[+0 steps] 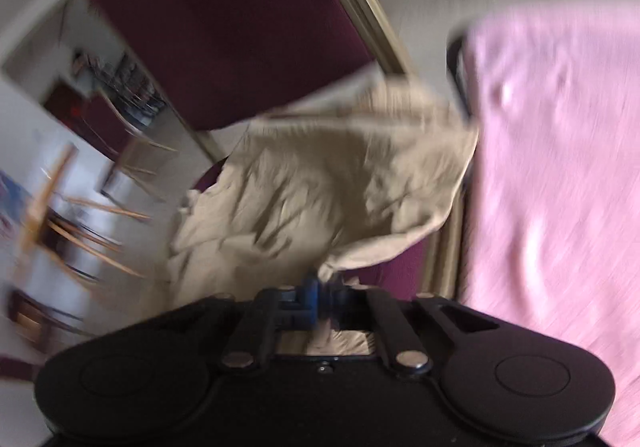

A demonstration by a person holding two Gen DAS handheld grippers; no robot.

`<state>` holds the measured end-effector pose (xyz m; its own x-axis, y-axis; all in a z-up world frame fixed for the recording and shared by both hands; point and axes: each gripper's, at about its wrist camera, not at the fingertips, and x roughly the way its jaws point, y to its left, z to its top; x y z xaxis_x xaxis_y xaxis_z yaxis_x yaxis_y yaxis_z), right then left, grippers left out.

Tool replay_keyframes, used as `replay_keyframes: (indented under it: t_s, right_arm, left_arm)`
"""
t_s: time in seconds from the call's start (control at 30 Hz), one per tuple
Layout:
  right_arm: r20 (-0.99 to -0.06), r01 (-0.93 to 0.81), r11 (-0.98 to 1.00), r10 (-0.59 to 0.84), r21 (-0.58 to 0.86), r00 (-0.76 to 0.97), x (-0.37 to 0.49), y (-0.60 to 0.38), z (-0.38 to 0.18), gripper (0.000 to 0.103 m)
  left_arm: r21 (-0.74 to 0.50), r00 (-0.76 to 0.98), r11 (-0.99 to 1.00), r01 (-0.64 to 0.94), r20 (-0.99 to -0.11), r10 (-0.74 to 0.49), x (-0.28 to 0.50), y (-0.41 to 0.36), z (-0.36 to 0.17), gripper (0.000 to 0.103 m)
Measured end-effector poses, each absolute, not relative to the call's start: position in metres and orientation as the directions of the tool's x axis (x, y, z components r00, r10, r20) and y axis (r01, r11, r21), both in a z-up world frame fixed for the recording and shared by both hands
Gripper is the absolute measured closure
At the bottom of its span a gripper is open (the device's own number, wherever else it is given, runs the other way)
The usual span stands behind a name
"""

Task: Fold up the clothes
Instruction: 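Grasp the beige jacket on the chair with the right gripper and lift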

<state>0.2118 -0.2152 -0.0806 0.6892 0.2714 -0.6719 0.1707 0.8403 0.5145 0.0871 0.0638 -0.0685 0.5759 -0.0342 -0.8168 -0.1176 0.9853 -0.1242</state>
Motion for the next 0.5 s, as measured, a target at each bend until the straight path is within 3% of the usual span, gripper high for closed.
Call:
replay_keyframes:
  t_s: [0.1, 0.23, 0.5]
  right_arm:
    - [-0.563, 0.095, 0.833, 0.279, 0.544, 0.778, 0.191, -0.221, -0.033, 0.098]
    - [-0.363, 0.023, 0.718, 0.323, 0.696, 0.874, 0.151, -0.256, 0.04, 0.099]
    - [-0.014, -0.11, 0.65, 0.182, 0.752, 0.983, 0.02, -0.323, 0.187, 0.099]
  left_arm:
    - [-0.089, 0.609, 0.992, -0.093, -0.793, -0.014, 0.075, 0.063, -0.054, 0.043]
    - [-0.078, 0.665, 0.995, -0.06, -0.747, -0.019, 0.054, 0.059, -0.025, 0.043]
    - [-0.057, 0.766, 0.995, 0.083, -0.636, -0.1, 0.003, 0.028, 0.037, 0.043]
